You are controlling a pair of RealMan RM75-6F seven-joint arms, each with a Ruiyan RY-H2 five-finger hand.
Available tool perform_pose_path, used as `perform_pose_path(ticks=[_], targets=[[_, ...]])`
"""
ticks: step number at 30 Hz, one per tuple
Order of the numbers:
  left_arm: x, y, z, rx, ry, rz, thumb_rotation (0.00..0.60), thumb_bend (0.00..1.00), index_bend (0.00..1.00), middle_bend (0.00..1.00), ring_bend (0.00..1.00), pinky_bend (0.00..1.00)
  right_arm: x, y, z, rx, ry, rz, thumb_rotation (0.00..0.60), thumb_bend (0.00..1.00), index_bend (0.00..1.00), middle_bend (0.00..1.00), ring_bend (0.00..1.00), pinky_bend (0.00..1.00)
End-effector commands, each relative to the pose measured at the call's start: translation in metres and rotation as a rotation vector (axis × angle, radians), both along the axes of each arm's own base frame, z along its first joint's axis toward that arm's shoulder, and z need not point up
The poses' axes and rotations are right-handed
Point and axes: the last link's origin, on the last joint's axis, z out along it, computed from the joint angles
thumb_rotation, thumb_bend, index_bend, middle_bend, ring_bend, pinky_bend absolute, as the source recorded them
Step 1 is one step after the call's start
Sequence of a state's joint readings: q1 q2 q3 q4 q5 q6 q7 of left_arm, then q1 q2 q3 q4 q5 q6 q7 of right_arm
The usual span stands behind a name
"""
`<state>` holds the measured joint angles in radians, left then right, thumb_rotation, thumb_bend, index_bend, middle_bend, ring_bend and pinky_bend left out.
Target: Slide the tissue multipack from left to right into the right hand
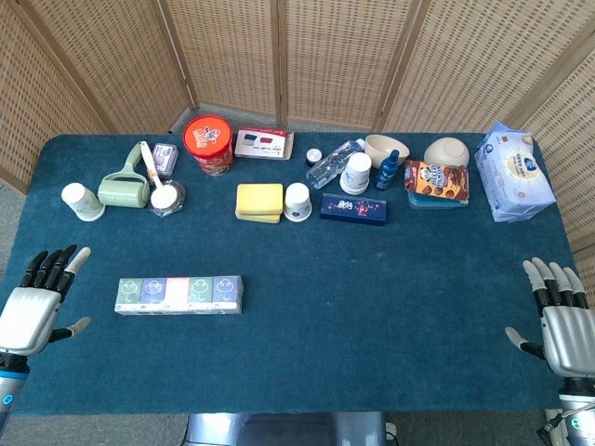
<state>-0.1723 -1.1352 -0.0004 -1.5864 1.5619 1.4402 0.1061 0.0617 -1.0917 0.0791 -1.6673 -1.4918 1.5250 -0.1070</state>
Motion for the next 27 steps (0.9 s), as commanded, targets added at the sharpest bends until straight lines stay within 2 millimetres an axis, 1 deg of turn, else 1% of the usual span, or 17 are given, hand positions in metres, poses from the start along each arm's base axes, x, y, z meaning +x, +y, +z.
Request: perform_pose_path(ticks=[1, 4, 8, 14, 18, 22, 27], targets=[[0.0, 0.0, -0.002, -0.01, 0.005, -0.001, 0.6, 0.0, 0.0, 0.0, 0.0, 0.0, 0.0, 0.0, 0.0, 0.0, -0.001, 0.0, 0.6, 0.0, 0.0, 0.0, 0.0, 0.0], [-0.002, 0.001, -0.005, -0.022, 0.007, 0.008, 0.6, 0.0, 0.0, 0.0, 0.0, 0.0, 0.0, 0.001, 0.001, -0.002, -0.004, -0.004, 0.6, 0.0, 0.0, 0.0, 0.0, 0.0], [-0.007, 0.003, -0.016, -0.065, 0.013, 0.039, 0.6, 0.0, 0.0, 0.0, 0.0, 0.0, 0.001, 0.001, 0.002, -0.005, -0.016, 0.0, 0.6, 0.0, 0.0, 0.0, 0.0, 0.0], [-0.012, 0.014, -0.04, -0.169, 0.008, 0.085, 0.6, 0.0, 0.0, 0.0, 0.0, 0.0, 0.001, 0.001, 0.003, -0.003, -0.026, -0.002, 0.6, 0.0, 0.0, 0.0, 0.0, 0.0], [-0.014, 0.026, -0.057, -0.248, -0.005, 0.132, 0.6, 0.0, 0.0, 0.0, 0.0, 0.0, 0.0, 0.0, 0.002, 0.005, -0.026, -0.007, 0.6, 0.0, 0.0, 0.0, 0.0, 0.0], [-0.01, 0.039, -0.07, -0.29, -0.01, 0.145, 0.6, 0.0, 0.0, 0.0, 0.0, 0.0, 0.0, -0.001, 0.001, 0.008, -0.025, -0.009, 0.6, 0.0, 0.0, 0.0, 0.0, 0.0], [-0.002, 0.05, -0.084, -0.333, -0.012, 0.153, 0.6, 0.0, 0.0, 0.0, 0.0, 0.0, -0.001, -0.001, 0.002, 0.006, -0.026, -0.013, 0.6, 0.0, 0.0, 0.0, 0.0, 0.0]])
